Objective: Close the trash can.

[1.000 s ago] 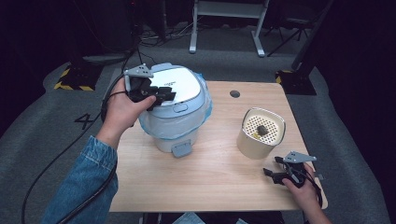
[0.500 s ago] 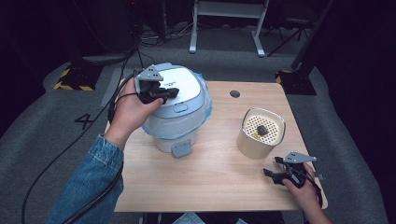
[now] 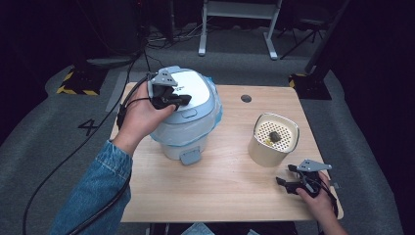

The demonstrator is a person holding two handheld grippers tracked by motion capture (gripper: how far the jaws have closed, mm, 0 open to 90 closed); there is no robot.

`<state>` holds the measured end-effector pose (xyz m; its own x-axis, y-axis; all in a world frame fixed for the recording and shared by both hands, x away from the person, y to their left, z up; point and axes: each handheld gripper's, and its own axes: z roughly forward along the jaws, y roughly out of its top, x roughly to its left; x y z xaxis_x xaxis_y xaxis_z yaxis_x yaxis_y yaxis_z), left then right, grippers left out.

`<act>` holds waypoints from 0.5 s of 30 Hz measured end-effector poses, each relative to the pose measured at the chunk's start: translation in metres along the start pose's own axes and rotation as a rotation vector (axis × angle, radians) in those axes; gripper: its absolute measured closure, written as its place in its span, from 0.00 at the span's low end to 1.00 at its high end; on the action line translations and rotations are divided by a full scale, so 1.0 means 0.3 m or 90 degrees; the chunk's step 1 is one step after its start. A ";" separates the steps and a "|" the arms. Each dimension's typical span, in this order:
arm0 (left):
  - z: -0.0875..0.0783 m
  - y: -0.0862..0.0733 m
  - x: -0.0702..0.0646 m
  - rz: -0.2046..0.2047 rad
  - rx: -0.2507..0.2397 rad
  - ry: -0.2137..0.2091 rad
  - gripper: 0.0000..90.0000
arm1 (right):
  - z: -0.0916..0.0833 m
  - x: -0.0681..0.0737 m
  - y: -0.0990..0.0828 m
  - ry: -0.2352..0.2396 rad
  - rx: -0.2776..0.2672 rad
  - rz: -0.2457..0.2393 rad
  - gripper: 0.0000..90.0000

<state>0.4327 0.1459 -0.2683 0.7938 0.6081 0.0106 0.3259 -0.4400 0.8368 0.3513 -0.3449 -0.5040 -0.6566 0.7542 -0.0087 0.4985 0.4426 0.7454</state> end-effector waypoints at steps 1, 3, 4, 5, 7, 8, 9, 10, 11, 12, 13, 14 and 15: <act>0.001 0.001 -0.003 -0.006 -0.003 0.002 0.81 | 0.000 0.000 0.000 0.000 0.000 0.000 0.25; -0.004 0.006 -0.010 0.003 -0.012 0.008 0.68 | 0.000 0.000 0.000 0.000 0.000 0.000 0.25; -0.008 0.008 -0.014 0.001 -0.024 0.007 0.64 | 0.000 0.000 0.000 0.000 0.000 0.000 0.25; -0.012 0.010 -0.017 0.000 -0.034 0.004 0.58 | 0.000 0.000 0.000 0.000 0.000 0.000 0.25; -0.023 0.012 -0.027 0.007 -0.043 0.004 0.48 | 0.000 0.000 0.000 0.000 0.000 0.000 0.25; -0.031 0.012 -0.034 0.011 -0.044 0.003 0.46 | 0.000 0.000 0.000 0.000 0.000 0.000 0.25; -0.040 0.011 -0.041 0.017 -0.045 0.004 0.44 | 0.000 0.000 0.000 0.000 0.000 0.000 0.25; -0.047 0.010 -0.047 0.017 -0.046 0.002 0.43 | 0.000 0.000 0.000 0.000 0.000 0.000 0.25; -0.060 0.006 -0.059 0.014 -0.044 -0.004 0.44 | 0.000 0.000 0.000 0.000 0.000 0.000 0.25; -0.069 0.001 -0.070 0.012 -0.047 -0.005 0.45 | 0.000 0.000 0.000 0.000 0.000 0.000 0.25; -0.079 -0.005 -0.080 0.010 -0.052 -0.009 0.44 | 0.000 0.000 0.000 0.000 0.000 0.000 0.25; -0.091 -0.013 -0.093 0.007 -0.055 -0.013 0.44 | 0.000 0.000 0.000 0.000 0.000 0.000 0.25; -0.101 -0.021 -0.102 0.007 -0.058 -0.013 0.44 | 0.000 0.000 0.000 0.001 0.000 0.000 0.25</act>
<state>0.3907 0.1500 -0.2573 0.8080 0.5890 0.0098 0.2696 -0.3845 0.8829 0.3514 -0.3450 -0.5040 -0.6570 0.7539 -0.0077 0.4990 0.4425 0.7452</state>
